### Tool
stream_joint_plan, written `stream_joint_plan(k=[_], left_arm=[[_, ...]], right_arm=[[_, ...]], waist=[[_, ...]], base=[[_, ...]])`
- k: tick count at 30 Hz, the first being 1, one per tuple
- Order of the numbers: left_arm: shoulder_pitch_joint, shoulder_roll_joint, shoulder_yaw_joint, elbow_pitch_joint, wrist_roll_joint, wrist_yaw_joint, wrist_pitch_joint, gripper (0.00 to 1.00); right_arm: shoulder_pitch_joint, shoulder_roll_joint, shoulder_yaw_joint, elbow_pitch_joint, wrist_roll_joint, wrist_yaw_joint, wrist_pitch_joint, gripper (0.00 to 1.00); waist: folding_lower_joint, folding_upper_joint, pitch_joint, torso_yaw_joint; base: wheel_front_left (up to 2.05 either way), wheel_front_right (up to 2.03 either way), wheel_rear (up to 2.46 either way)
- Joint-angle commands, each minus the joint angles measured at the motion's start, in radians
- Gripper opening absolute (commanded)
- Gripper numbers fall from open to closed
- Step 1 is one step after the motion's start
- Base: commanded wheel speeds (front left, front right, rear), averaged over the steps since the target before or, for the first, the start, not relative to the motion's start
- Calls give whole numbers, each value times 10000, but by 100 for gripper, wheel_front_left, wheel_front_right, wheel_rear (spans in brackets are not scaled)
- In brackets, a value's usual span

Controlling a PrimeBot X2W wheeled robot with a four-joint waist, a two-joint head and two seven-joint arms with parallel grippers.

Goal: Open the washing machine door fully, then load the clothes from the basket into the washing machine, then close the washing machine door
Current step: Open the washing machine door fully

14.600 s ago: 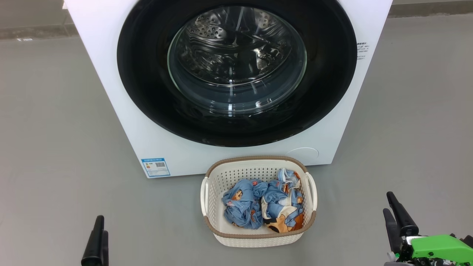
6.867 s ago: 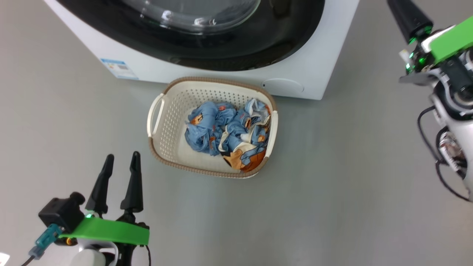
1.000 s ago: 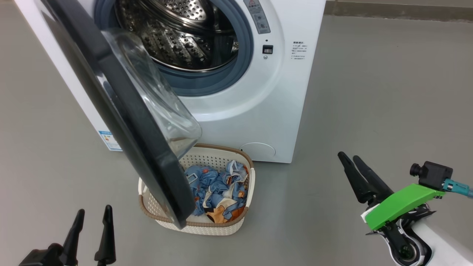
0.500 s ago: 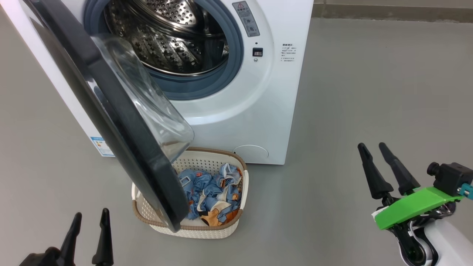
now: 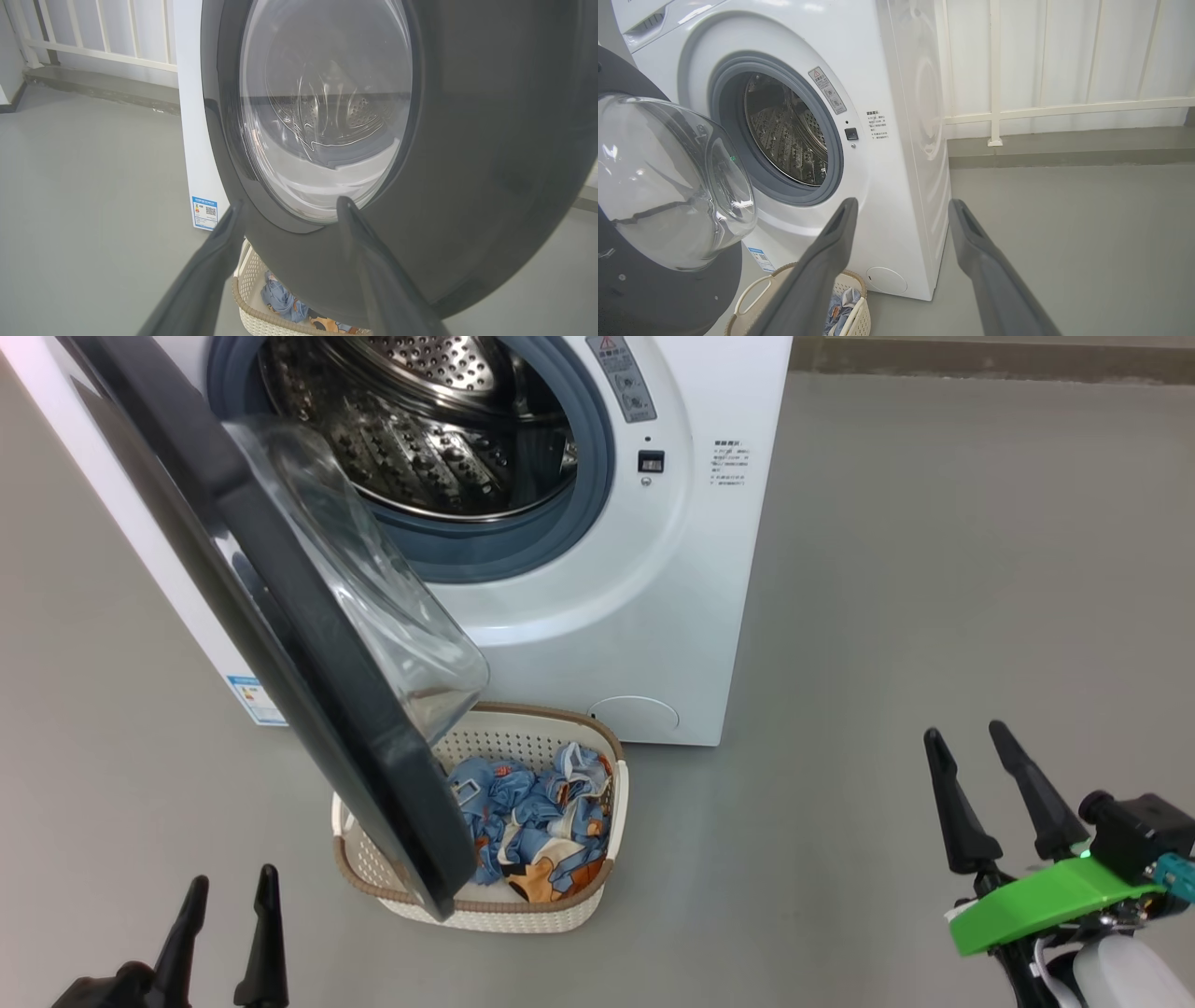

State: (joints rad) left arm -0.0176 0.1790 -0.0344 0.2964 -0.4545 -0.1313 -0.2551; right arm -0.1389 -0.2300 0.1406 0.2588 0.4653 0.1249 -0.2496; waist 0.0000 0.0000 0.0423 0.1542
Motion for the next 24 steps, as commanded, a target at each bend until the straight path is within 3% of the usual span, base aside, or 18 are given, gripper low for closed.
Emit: stream_joint_plan(k=[1, 17, 18, 19, 20, 24], left_arm=[[-300, 236, 308, -215, 66, 6, -67, 100], [-543, 146, 435, -121, -109, 6, -67, 100], [-573, 143, 462, -112, -115, 6, -67, 44], [-604, 137, 494, -102, -118, 6, -67, 13], [-636, 133, 523, -99, -126, 6, -67, 0], [-783, 127, 656, -349, -224, 6, -67, 0]], right_arm=[[23, -72, 106, -188, -142, 58, -121, 100], [240, 200, -300, -110, -1077, 58, -122, 100], [252, 210, -315, -120, -1094, 58, -122, 100], [266, 216, -327, -128, -1112, 58, -122, 100], [282, 226, -342, -133, -1120, 58, -122, 100], [347, 276, -396, -164, -1023, 58, -122, 100]], waist=[[0, 0, 17, 13], [0, 0, 209, 114], [0, 0, 198, 127], [0, 0, 185, 141], [0, 0, 174, 157], [0, 0, 138, 236]], base=[[0, 0, 0], [0, 0, 0], [0, 0, 0], [0, 0, 0], [0, 0, 0], [0, 0, 0]])
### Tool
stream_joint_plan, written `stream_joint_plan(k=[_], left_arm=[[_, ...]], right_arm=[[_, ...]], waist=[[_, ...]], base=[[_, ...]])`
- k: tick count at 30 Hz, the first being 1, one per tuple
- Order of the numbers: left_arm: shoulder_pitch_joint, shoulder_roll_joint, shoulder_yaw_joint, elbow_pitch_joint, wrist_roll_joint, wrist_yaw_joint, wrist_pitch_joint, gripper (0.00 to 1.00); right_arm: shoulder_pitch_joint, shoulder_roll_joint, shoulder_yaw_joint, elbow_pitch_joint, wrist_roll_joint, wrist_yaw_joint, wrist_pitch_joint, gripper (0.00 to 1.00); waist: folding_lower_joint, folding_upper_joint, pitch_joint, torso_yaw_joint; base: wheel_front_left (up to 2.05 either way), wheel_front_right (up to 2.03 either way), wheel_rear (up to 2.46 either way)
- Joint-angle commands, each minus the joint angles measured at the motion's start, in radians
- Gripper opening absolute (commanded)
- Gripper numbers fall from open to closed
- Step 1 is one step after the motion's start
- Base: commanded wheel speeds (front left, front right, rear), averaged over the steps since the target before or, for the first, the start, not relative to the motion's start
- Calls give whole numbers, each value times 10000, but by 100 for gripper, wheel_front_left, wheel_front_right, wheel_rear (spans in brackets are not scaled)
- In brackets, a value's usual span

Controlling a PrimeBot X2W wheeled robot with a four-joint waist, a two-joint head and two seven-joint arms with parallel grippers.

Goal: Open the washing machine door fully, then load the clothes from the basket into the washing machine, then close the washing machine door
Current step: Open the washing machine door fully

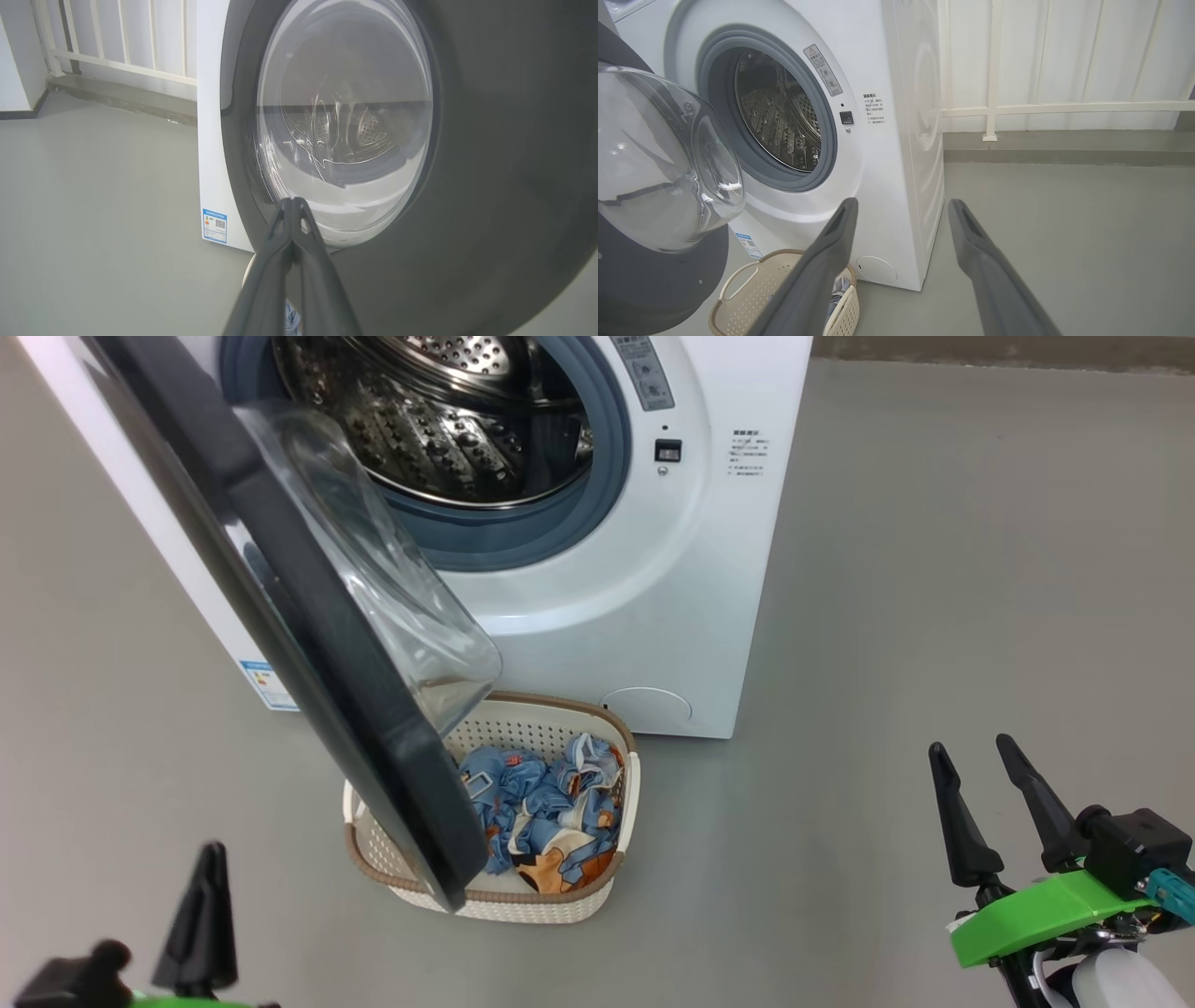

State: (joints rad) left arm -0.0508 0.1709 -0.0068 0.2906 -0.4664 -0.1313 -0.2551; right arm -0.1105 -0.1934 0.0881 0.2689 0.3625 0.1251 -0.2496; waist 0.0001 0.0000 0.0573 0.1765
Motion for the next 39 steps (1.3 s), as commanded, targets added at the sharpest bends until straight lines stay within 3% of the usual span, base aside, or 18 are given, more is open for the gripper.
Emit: stream_joint_plan(k=[1, 10, 16, 20, 30, 39], left_arm=[[-501, 227, 424, -428, -132, 6, -67, 0], [-789, -119, 763, -3404, -42, 6, -67, 0], [-763, -374, -238, -5606, 121, 6, 345, 0], [-789, -414, -1017, -6154, 96, 6, 769, 0], [-1069, -499, -2995, -4902, -583, 6, 1128, 0], [-1400, -436, -3615, -3000, -1065, 6, 820, 0]], right_arm=[[75, -86, 120, -273, 6, 56, -122, 100], [112, -109, 78, -386, -134, 56, -122, 100], [34, -129, 41, -461, -256, 56, -122, 100], [-4, -104, 40, -504, -311, 56, -122, 100], [-88, -15, -21, -563, -412, 56, -122, 100], [-145, 36, -85, -582, -495, 56, -122, 100]], waist=[[0, 0, -16, 30], [0, 0, -10, 94], [0, 0, 114, 11], [0, 0, 198, -62], [0, 0, 430, -262], [0, 0, 469, -348]], base=[[0, 0, 0], [0, 0, 0], [0, 0, 0], [0, 0, 0], [0, 0, 0], [0, 0, 0]])
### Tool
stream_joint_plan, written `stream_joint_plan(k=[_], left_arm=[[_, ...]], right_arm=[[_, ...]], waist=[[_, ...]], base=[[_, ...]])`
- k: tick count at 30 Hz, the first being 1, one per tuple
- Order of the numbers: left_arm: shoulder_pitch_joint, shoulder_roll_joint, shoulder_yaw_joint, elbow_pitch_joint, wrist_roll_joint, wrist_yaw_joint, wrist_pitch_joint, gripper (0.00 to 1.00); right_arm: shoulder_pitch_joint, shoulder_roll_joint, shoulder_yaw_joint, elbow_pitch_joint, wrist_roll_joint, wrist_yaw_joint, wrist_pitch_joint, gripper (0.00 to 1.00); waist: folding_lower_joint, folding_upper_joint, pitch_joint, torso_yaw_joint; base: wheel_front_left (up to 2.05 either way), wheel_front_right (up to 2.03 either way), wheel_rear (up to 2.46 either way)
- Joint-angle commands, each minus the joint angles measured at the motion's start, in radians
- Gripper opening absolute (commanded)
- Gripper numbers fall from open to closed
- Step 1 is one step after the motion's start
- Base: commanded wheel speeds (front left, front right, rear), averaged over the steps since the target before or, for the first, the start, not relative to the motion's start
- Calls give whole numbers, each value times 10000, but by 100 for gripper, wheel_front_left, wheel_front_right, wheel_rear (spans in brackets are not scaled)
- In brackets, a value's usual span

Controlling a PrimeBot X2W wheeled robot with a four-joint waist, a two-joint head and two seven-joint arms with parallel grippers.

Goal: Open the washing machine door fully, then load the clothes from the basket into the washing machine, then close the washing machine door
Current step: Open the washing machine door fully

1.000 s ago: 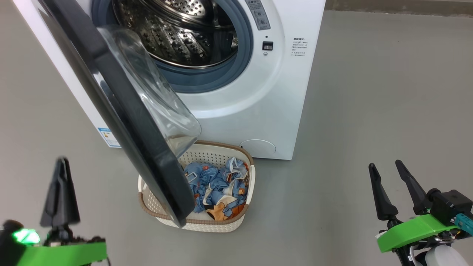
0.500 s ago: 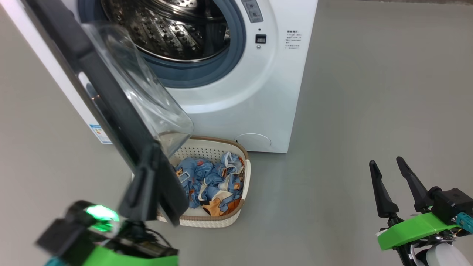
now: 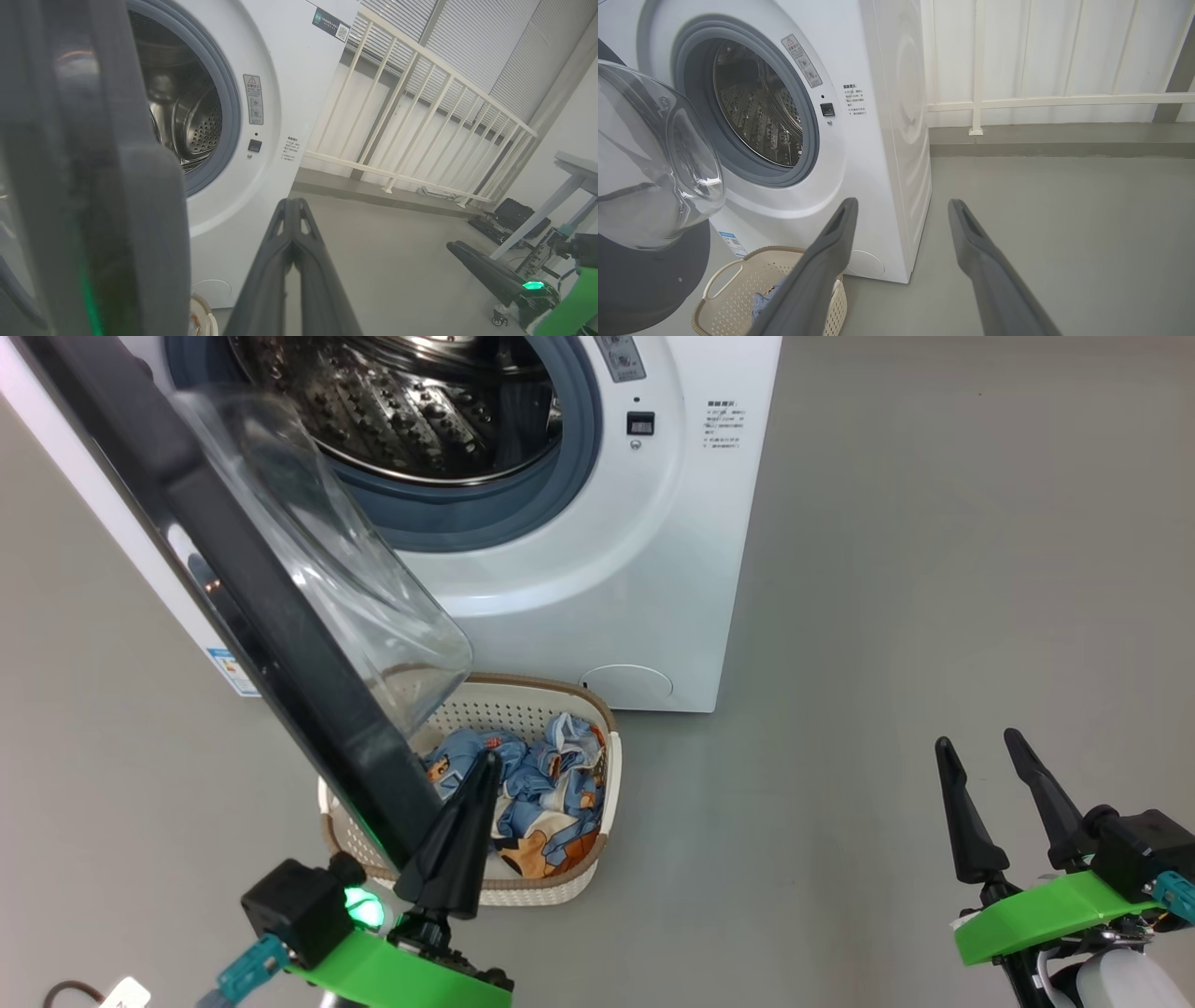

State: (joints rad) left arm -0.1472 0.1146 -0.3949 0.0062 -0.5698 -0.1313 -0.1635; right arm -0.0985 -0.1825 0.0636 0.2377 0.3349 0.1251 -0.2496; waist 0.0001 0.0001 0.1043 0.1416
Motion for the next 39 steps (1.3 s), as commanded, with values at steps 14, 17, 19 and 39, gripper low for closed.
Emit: stream_joint_plan(k=[14, 17, 19, 39], left_arm=[[-832, 139, 506, 1636, -625, 6, -541, 0], [-914, 145, 498, 1871, -706, 6, -624, 0], [-941, 158, 521, 1970, -741, 6, -661, 0], [-610, 347, 834, 2148, -756, 152, -873, 0]], right_arm=[[-224, -101, 161, -329, -263, 56, -122, 100], [-202, -123, 133, -353, -286, 56, -122, 100], [-198, -131, 115, -361, -296, 56, -122, 100], [-66, -201, 20, -390, -320, 56, -122, 100]], waist=[[-1, -1, -92, 46], [-1, -1, -98, 96], [-1, -1, -98, 127], [-1, -1, -291, 945]], base=[[0, 0, 0], [0, 0, 0], [0, 0, 0], [0, 0, 0]])
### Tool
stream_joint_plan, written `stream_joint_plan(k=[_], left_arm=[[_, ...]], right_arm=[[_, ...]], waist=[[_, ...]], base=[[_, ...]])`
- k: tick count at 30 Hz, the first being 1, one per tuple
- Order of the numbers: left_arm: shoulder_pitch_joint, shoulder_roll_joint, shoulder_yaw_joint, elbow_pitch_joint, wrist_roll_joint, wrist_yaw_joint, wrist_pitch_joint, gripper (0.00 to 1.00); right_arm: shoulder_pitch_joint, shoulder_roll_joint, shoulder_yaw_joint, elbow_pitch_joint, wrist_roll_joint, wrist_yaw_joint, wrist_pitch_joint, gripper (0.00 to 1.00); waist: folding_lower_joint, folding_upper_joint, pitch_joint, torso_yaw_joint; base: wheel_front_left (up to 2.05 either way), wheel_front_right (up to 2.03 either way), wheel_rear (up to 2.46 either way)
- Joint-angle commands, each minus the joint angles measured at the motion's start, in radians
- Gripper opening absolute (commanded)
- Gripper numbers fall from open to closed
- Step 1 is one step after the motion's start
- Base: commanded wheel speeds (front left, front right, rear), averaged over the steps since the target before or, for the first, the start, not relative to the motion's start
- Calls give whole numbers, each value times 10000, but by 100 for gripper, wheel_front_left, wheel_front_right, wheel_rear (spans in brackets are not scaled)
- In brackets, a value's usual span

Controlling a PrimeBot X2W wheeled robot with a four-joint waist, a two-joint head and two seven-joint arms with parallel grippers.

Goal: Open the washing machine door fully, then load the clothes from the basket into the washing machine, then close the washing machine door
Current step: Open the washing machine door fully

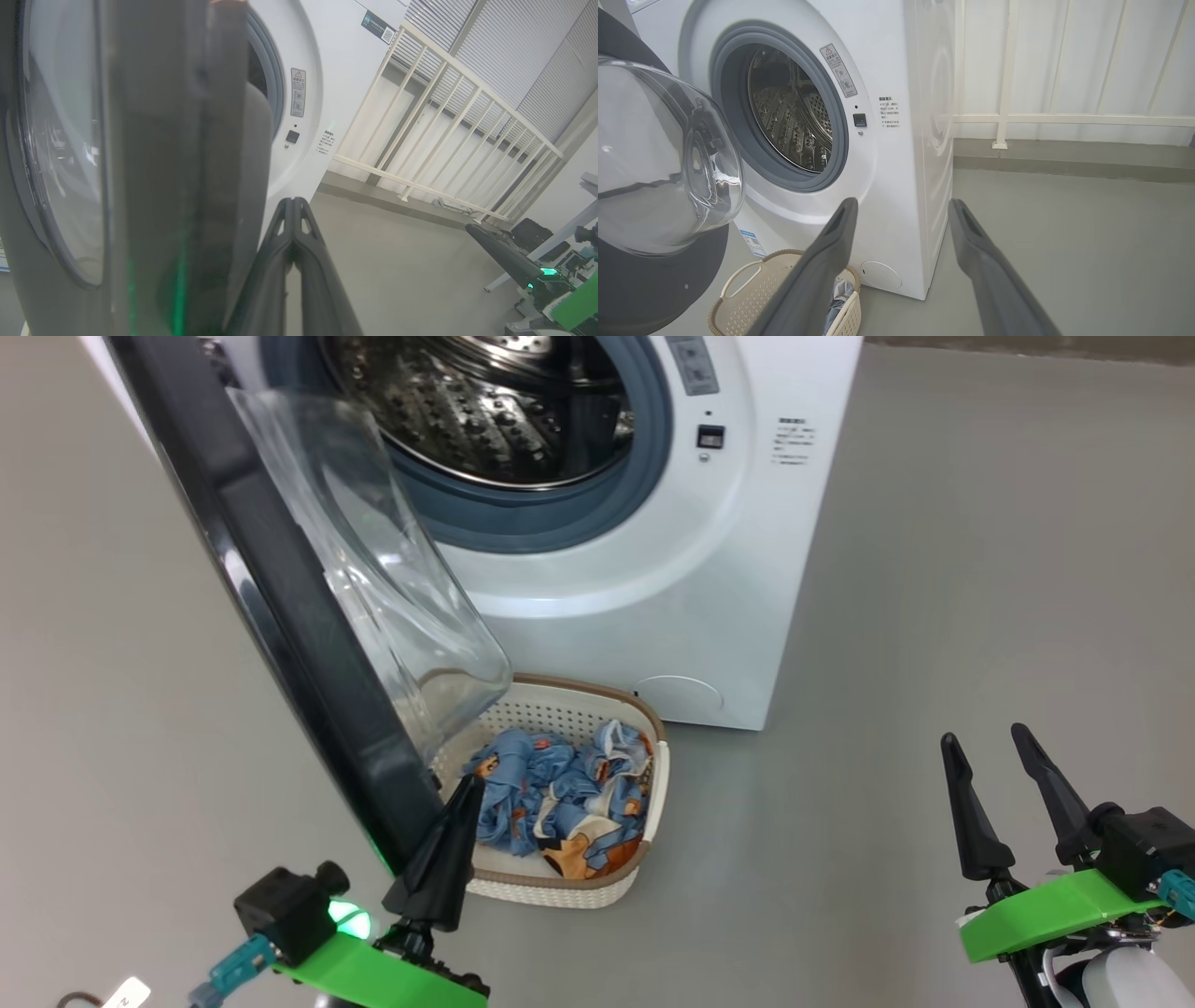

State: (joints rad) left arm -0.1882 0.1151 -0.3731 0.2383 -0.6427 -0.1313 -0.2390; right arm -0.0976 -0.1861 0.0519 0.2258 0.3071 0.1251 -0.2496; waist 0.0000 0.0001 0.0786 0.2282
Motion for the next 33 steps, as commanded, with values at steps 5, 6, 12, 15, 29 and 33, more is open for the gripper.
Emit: stream_joint_plan(k=[5, 6, 12, 15, 29, 33], left_arm=[[-31, 398, 625, -299, -21, 237, -125, 0], [3, 413, 632, -331, -21, 264, -124, 0], [232, 510, 613, -536, -10, 414, -44, 0], [333, 560, 649, -645, -7, 542, -9, 0], [641, 1015, 1184, -938, -205, 952, 72, 0], [657, 1206, 1480, -961, -285, 1089, 50, 0]], right_arm=[[-29, -184, 64, -283, -41, 56, -122, 100], [-29, -184, 61, -284, -41, 56, -122, 100], [24, -178, 7, -307, -79, 56, -122, 100], [28, -185, 9, -295, -82, 56, -122, 100], [48, -162, 12, -366, -148, 56, -122, 100], [50, -166, -6, -390, -176, 56, -122, 100]], waist=[[0, -1, -70, 361], [0, -1, -81, 407], [0, -1, -137, 713], [0, -1, -156, 854], [0, -1, -111, 1386], [0, -1, -57, 1498]], base=[[0, 0, 0], [0, 0, 0], [0, 0, 0], [0, 0, 0], [0, 0, 0], [0, 0, 0]])
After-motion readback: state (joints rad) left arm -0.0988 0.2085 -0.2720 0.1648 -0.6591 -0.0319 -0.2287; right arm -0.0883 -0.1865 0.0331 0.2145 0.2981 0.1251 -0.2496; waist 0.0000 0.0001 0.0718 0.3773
